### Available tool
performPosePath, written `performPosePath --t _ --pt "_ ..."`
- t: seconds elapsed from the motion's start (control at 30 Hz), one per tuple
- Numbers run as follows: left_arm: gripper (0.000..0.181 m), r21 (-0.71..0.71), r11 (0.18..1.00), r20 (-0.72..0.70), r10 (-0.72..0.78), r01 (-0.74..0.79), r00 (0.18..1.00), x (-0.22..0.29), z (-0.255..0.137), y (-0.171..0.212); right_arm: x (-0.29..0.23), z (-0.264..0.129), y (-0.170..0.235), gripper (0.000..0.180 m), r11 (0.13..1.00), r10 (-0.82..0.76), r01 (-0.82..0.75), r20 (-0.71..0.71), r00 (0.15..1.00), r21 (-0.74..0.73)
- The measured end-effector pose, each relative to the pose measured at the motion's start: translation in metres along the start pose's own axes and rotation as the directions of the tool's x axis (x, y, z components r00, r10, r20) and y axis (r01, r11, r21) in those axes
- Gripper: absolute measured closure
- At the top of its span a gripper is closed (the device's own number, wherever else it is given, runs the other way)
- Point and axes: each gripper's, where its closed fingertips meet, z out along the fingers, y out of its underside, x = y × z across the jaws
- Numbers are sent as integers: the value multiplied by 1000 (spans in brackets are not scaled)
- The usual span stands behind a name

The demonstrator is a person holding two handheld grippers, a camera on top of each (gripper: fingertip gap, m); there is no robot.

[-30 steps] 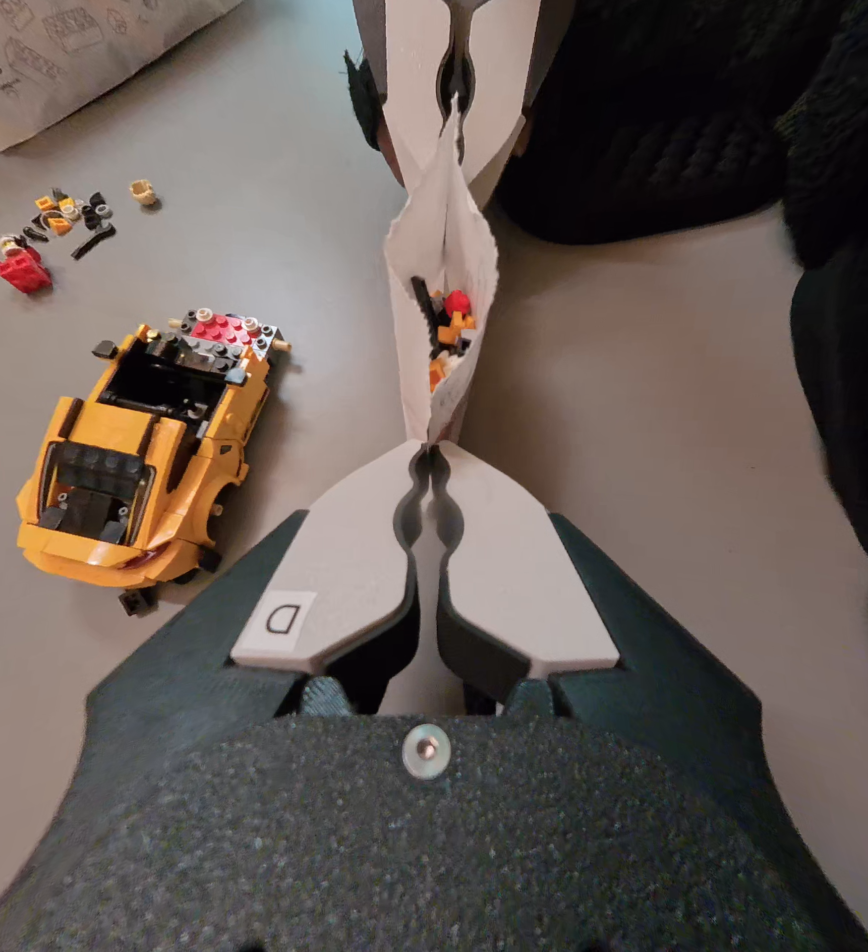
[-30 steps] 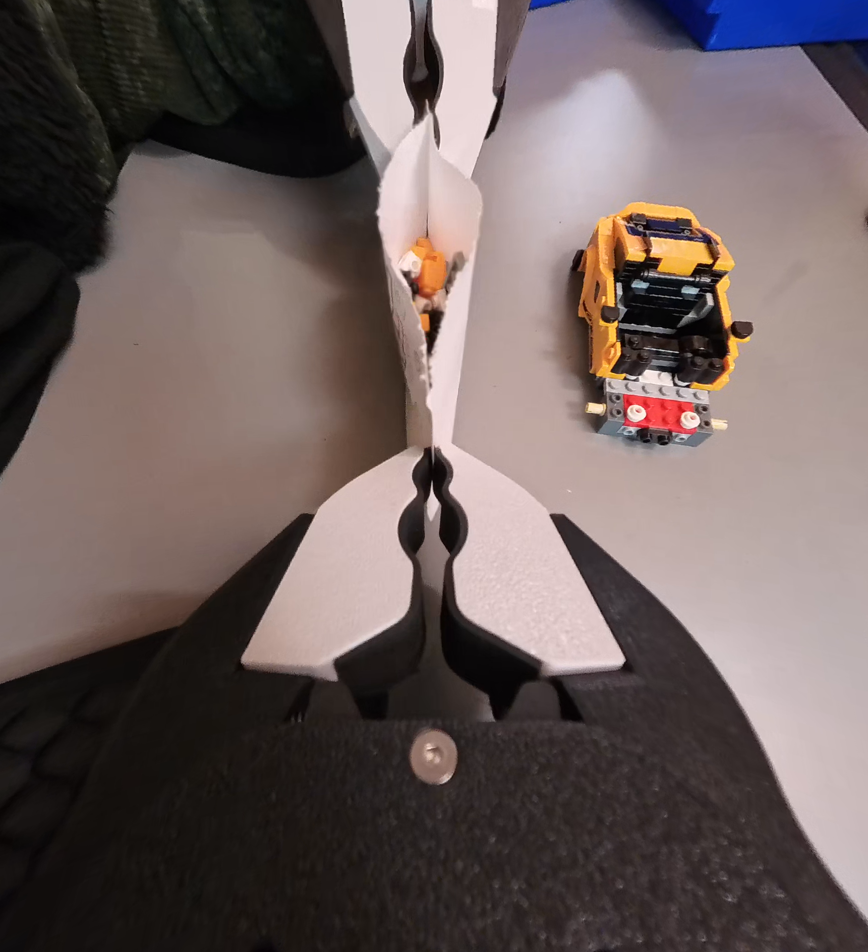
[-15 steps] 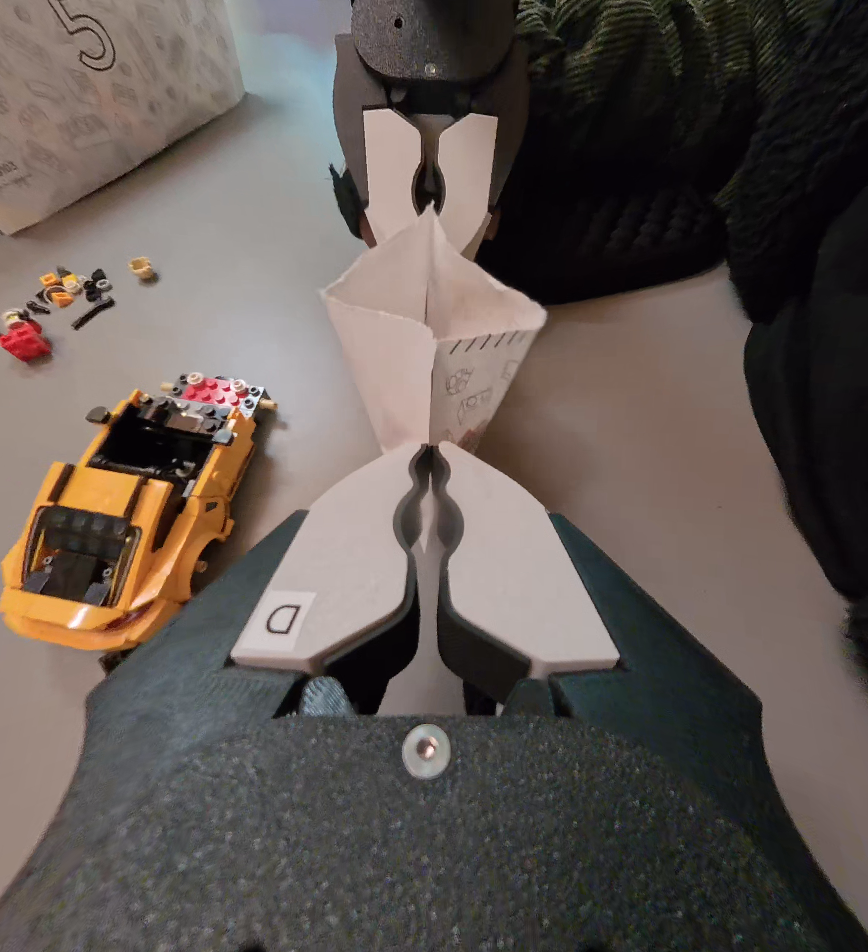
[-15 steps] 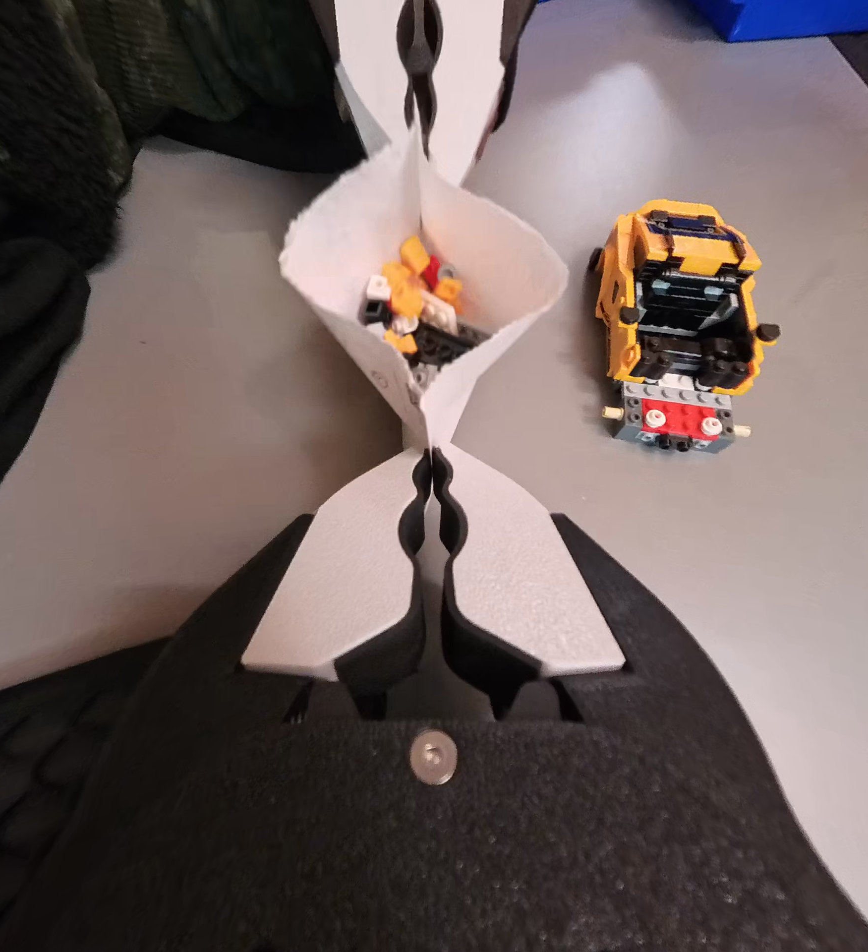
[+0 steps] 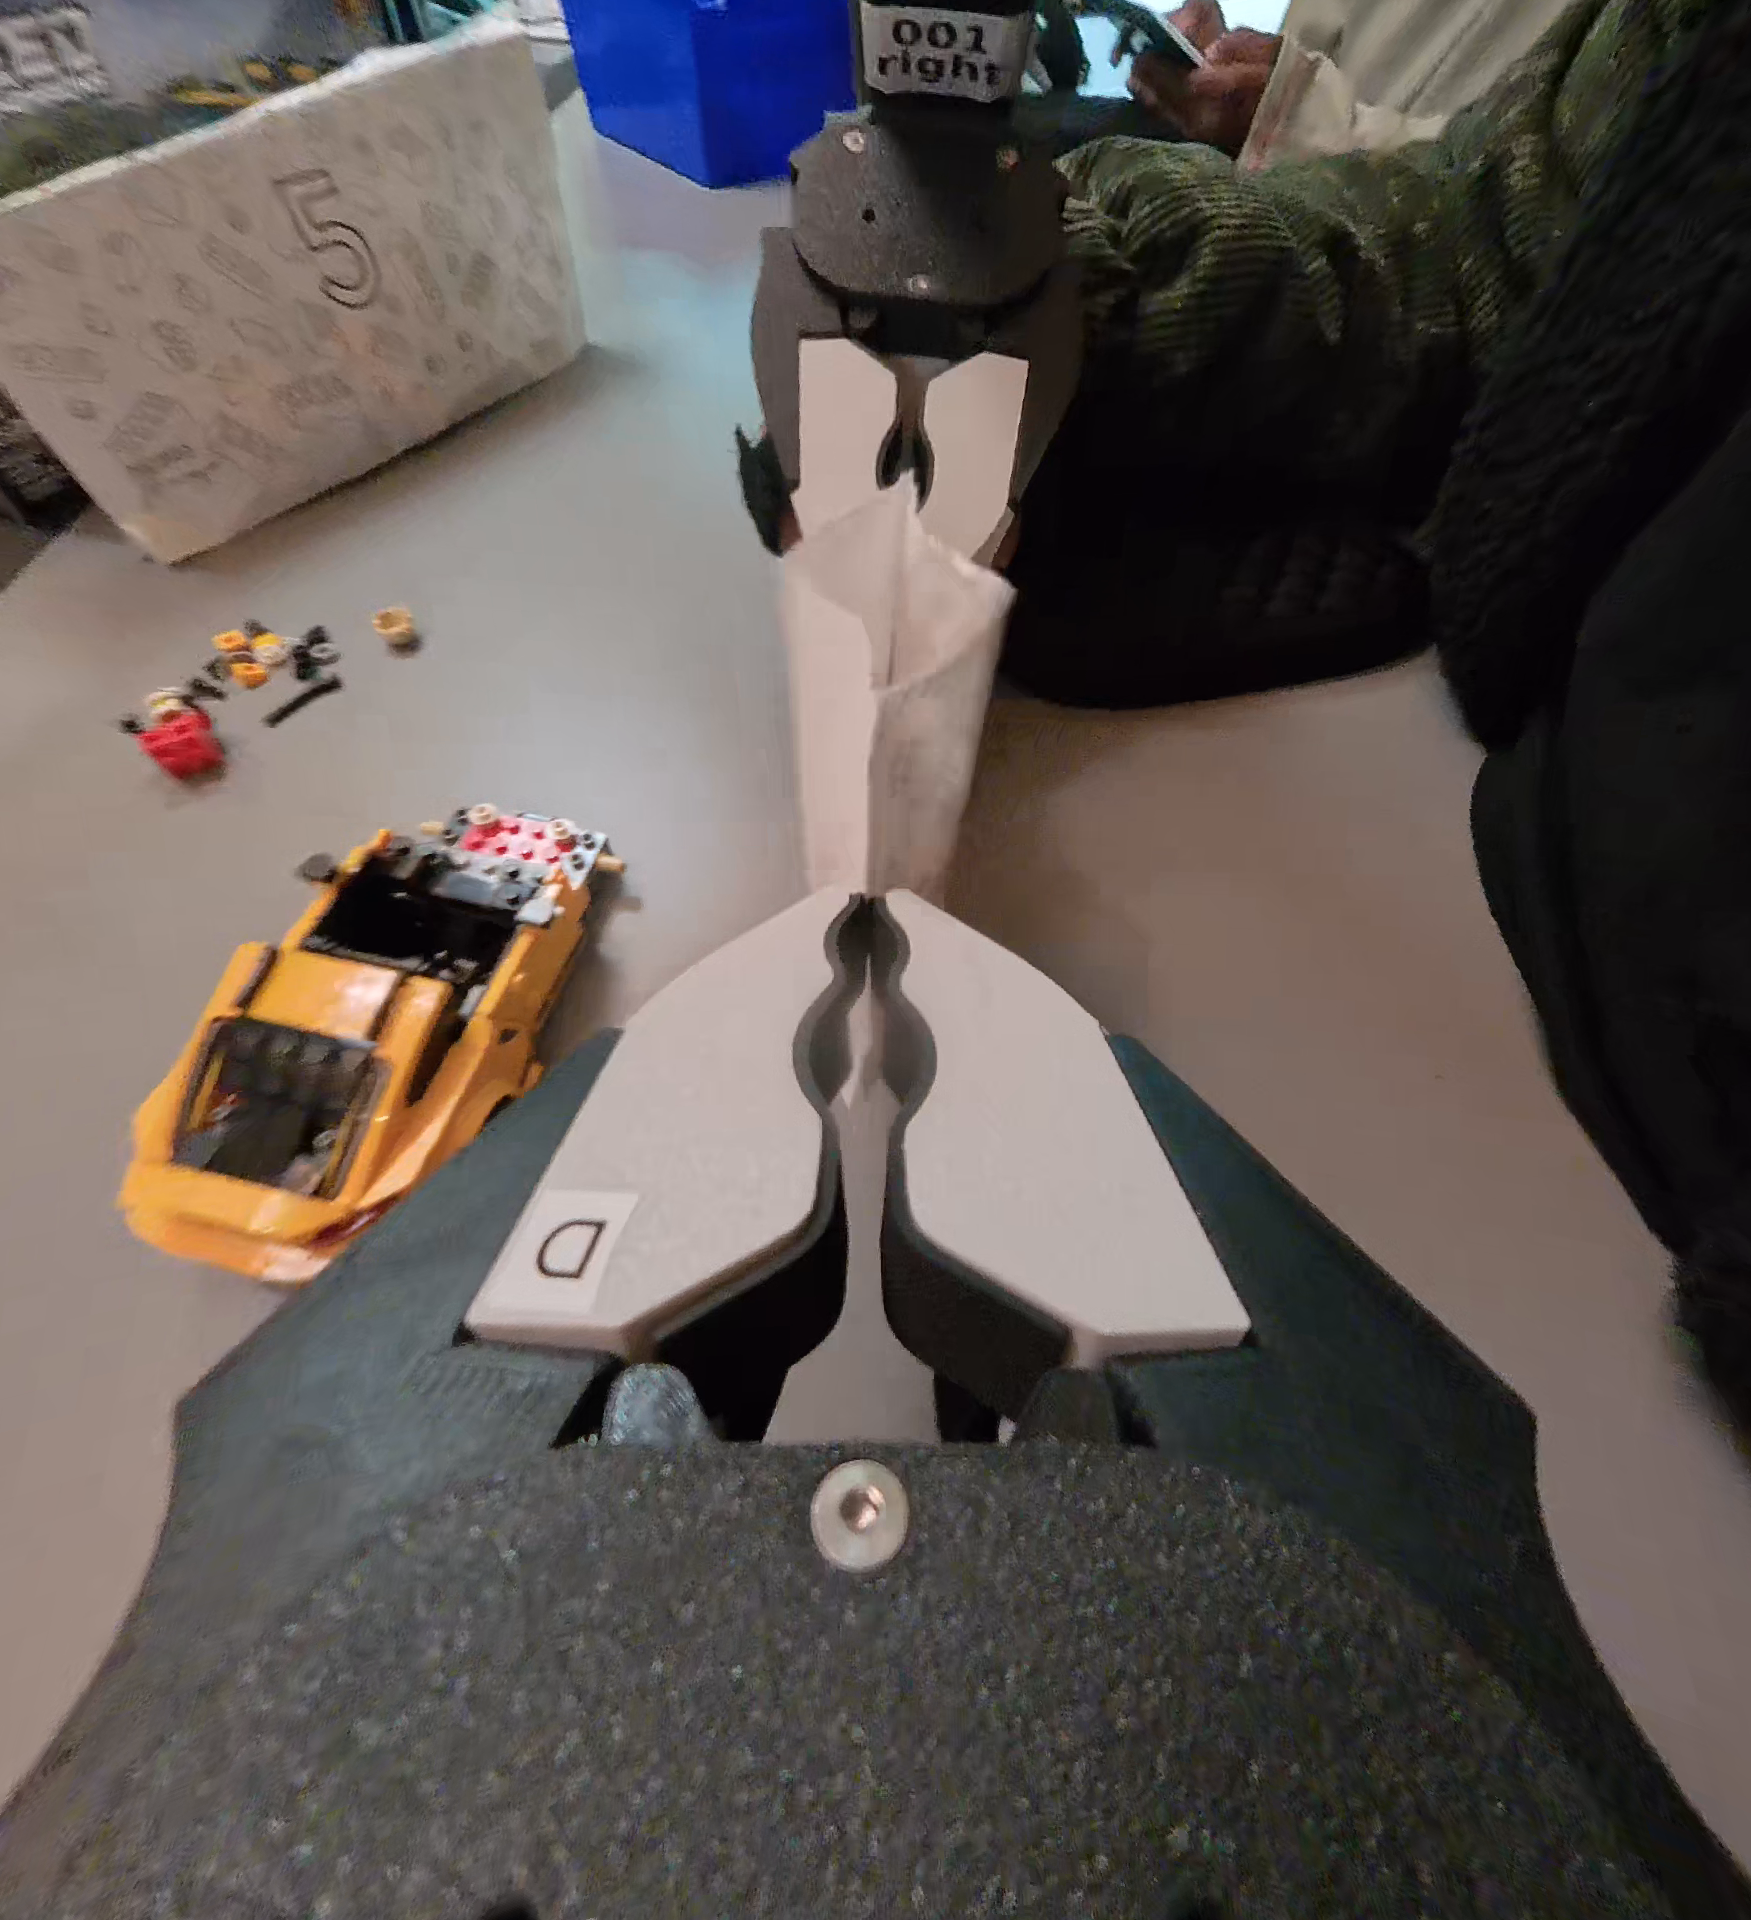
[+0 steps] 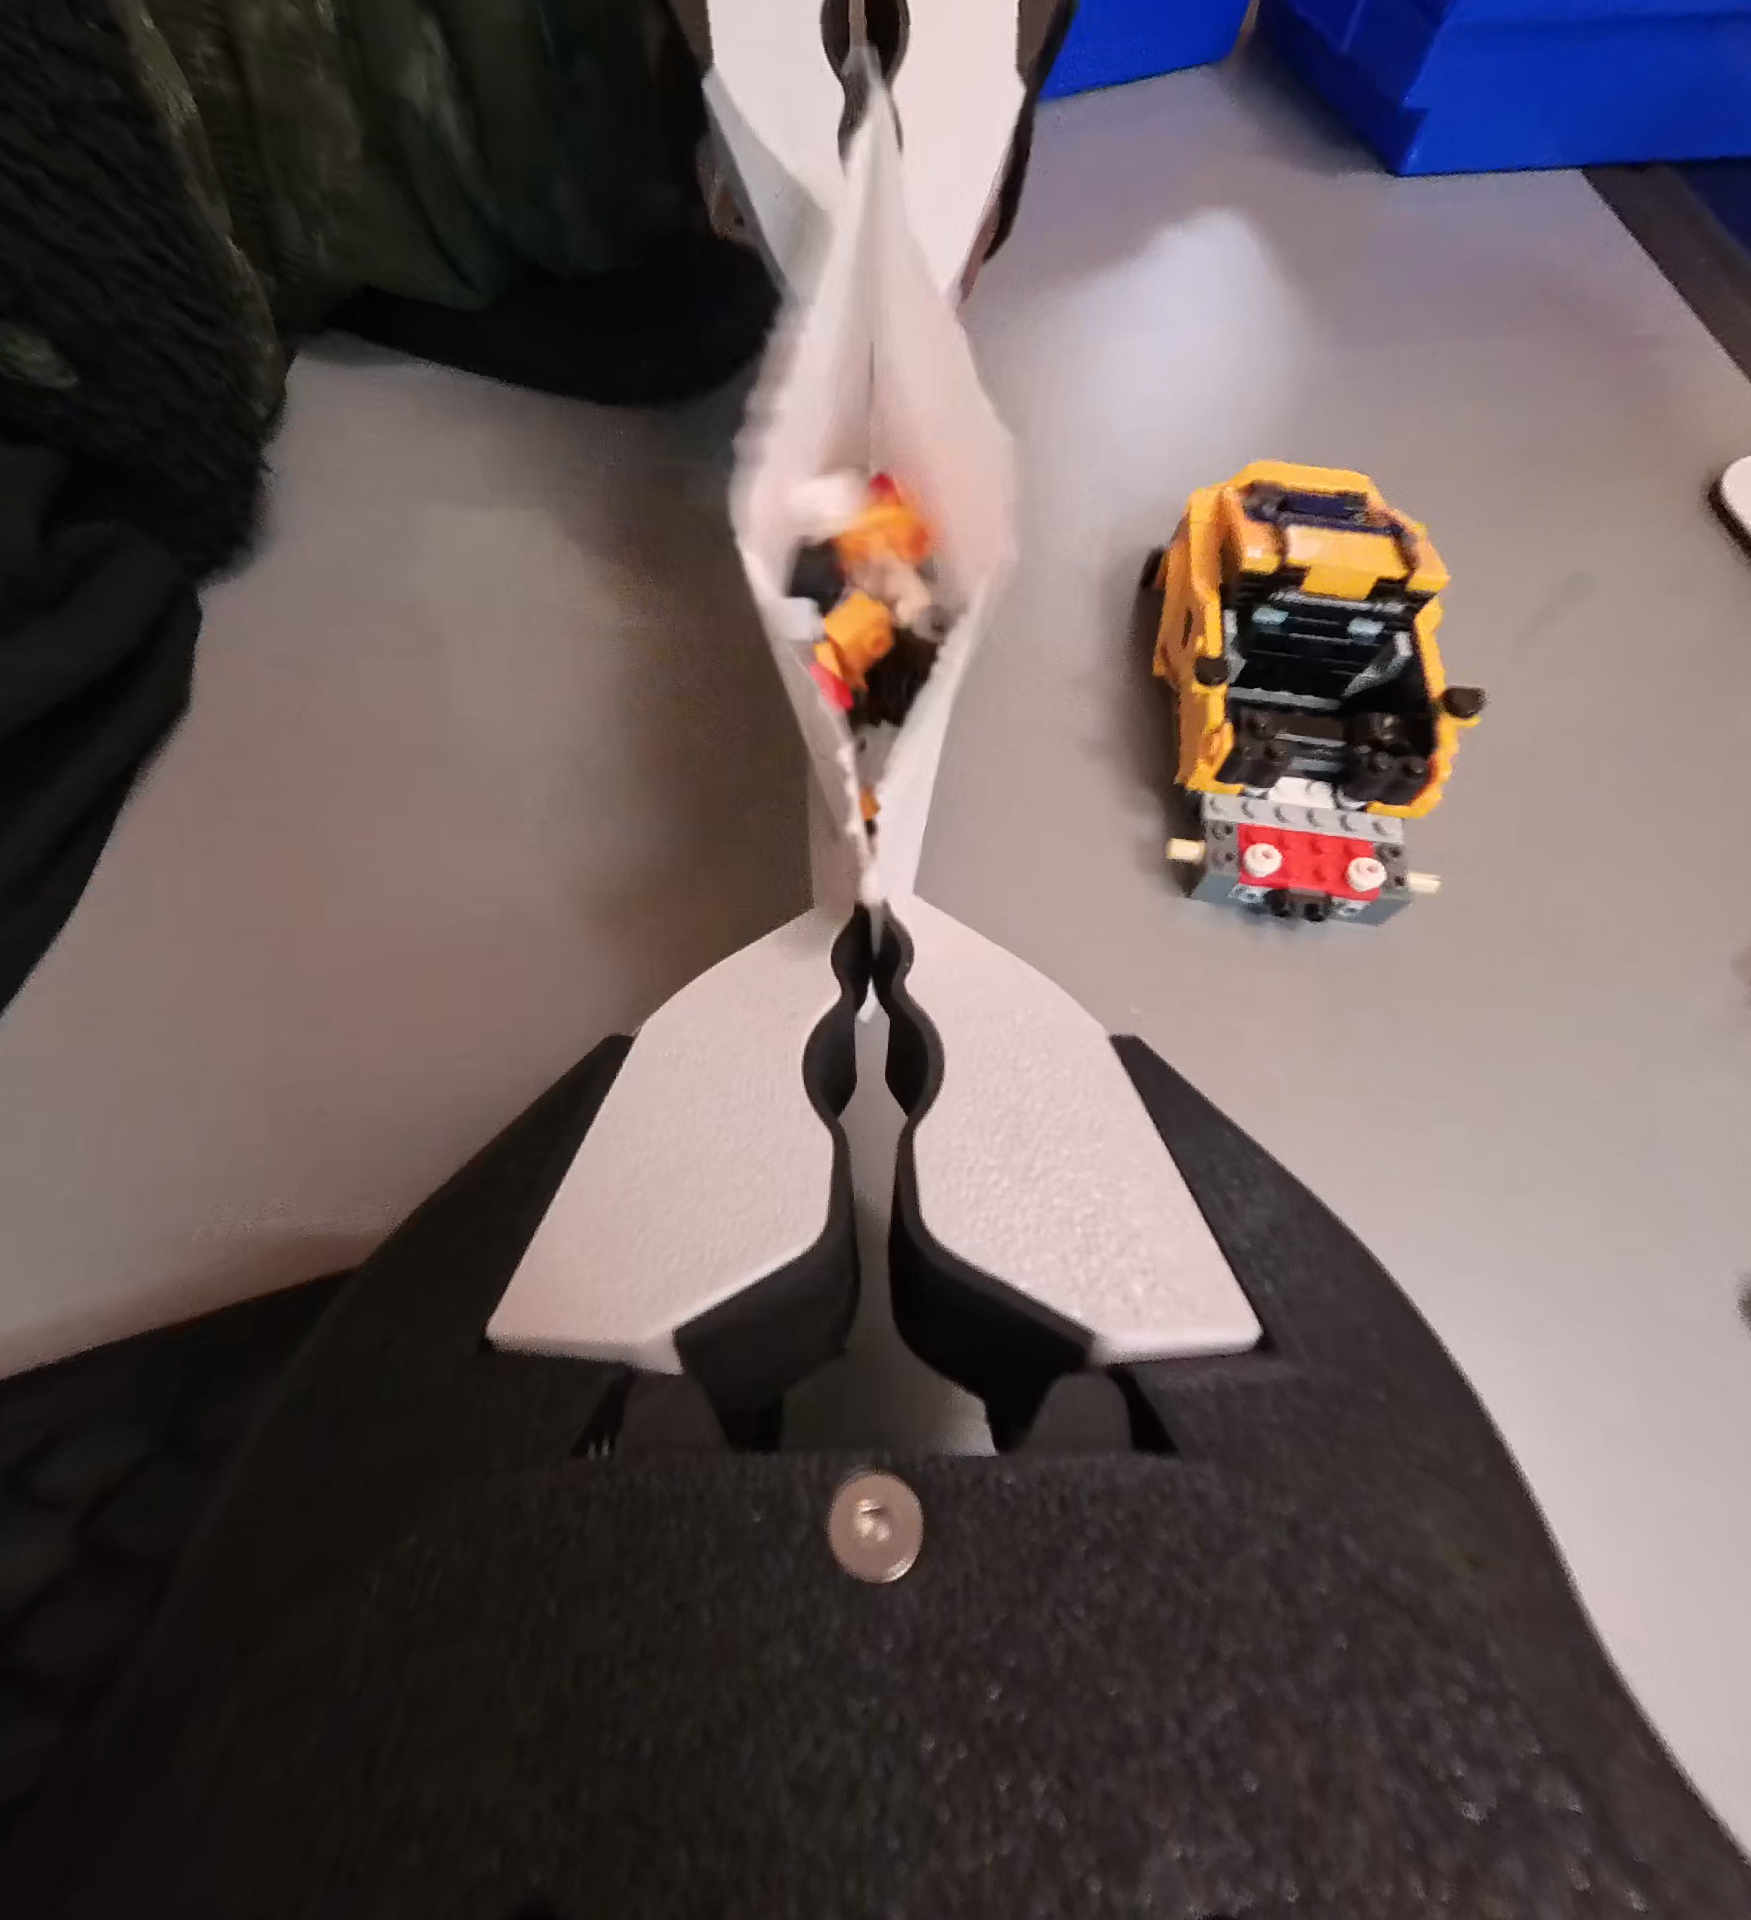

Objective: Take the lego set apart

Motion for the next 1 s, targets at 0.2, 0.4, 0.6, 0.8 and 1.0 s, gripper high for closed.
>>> performPosePath --t 0.2,0.4,0.6,0.8,1.0 --pt "181 -7 1000 -8 11 -11 1000 2 2 2 -1 -3 -2 180 1000 -1 1 0 1000 11" --pt "181 -55 998 11 8 -8 1000 0 17 13 -5 7 -4 180 1000 -7 7 -8 1000 4" --pt "180 -72 997 22 -39 40 999 -12 1 22 1 0 -2 180 999 31 -31 -3 1000 22" --pt "180 -113 993 16 -36 37 999 -10 3 29 0 3 4 180 999 34 -34 -4 999 -10" --pt "180 -141 990 21 11 -8 1000 -6 14 34 -1 7 3 180 1000 9 -10 -28 1000 -28"
